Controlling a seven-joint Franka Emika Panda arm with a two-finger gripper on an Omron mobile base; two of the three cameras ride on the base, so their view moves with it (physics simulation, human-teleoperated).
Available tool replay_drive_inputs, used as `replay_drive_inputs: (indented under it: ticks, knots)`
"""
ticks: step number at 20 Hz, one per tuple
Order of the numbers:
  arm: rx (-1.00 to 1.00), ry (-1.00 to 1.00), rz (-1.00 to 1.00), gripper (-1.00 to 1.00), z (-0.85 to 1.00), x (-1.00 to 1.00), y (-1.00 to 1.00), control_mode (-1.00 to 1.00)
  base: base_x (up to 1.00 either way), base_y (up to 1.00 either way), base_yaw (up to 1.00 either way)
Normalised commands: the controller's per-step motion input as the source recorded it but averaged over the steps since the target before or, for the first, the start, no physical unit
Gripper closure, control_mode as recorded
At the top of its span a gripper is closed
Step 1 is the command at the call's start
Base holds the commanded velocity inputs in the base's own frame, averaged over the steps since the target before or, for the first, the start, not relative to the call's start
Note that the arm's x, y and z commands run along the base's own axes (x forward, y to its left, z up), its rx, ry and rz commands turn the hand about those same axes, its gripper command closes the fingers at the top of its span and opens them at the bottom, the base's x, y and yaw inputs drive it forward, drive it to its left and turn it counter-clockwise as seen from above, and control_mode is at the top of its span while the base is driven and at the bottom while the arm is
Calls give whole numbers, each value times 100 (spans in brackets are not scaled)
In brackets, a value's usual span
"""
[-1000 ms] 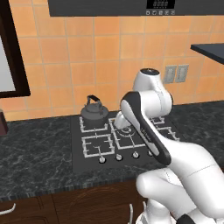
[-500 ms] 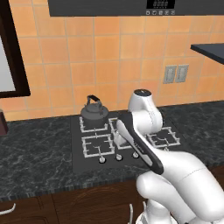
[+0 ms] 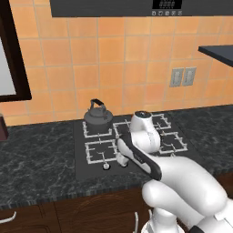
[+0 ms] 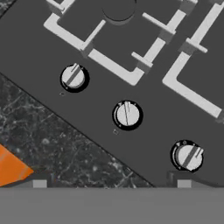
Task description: Turn off the rear left burner of the stove.
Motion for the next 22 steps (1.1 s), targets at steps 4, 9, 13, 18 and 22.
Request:
replay_drive_inputs:
  ticks: [4, 9, 13, 18, 22]
  knots:
    - [0, 6, 10, -100, -49, 19, 24, -100, 0, 0, 0]
    - [0, 0, 7, -100, -14, 20, 4, -100, 0, 0, 0]
    - [0, 0, 2, -100, -3, 10, 0, -100, 0, 0, 0]
    - [0, 0, 0, -100, -22, 17, 0, -100, 0, 0, 0]
    - [0, 0, 0, -100, -24, 6, 0, -100, 0, 0, 0]
